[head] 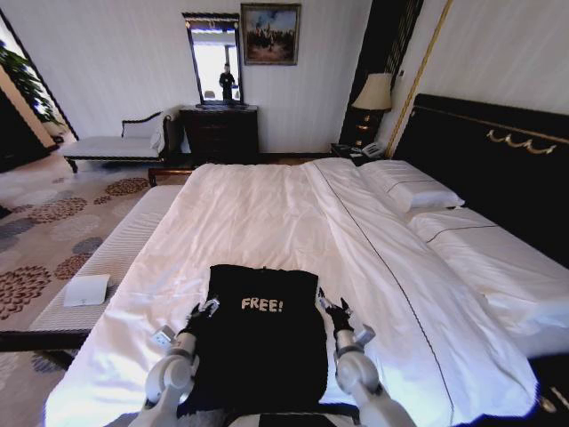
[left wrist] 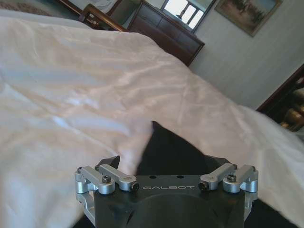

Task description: Fold the clothes on the bed.

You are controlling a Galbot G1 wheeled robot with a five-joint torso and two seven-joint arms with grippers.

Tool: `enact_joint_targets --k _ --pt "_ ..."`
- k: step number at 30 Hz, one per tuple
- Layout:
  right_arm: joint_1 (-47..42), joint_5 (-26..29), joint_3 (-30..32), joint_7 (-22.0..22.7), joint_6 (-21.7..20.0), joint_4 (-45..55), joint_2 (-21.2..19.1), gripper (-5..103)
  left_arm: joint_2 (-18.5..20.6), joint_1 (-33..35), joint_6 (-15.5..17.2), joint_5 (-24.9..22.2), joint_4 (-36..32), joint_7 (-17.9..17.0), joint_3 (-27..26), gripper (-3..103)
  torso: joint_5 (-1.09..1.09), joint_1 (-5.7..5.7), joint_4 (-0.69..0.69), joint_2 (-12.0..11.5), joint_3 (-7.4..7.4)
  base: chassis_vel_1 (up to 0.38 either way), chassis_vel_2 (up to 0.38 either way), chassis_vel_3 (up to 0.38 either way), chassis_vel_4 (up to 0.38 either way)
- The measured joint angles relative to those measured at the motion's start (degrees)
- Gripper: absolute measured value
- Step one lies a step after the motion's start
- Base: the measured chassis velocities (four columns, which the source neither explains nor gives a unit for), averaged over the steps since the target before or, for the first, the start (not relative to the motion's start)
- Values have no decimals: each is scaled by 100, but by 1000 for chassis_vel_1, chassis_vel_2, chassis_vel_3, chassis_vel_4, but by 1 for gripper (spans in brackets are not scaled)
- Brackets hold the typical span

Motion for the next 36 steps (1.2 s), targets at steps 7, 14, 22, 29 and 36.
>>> enact_joint_targets --k 7,14,22,29,36 --pt "915 985 -431 -1262 -212 -1003 -996 100 48 35 45 -148 -51 -148 -379 100 2 0 2 0 1 0 0 0 0" --pt "1797 1069 -871 -2261 -124 -2302 -910 100 204 75 163 -355 -435 -129 -649 100 1 0 2 0 1 0 0 0 0" --pt "2271 1040 -1049 -2385 -83 -3187 -442 100 281 23 244 -489 -532 -315 -698 100 0 0 2 -1 0 0 0 0 0" --pt "2391 1048 -1007 -2206 18 -3449 17 100 408 -100 260 -599 -422 -390 -733 100 -1 0 2 0 0 0 0 0 0" --pt "2389 1032 -975 -2005 218 -3527 137 74 389 -254 263 -614 -257 -422 -608 100 0 0 2 0 0 0 0 0 0"
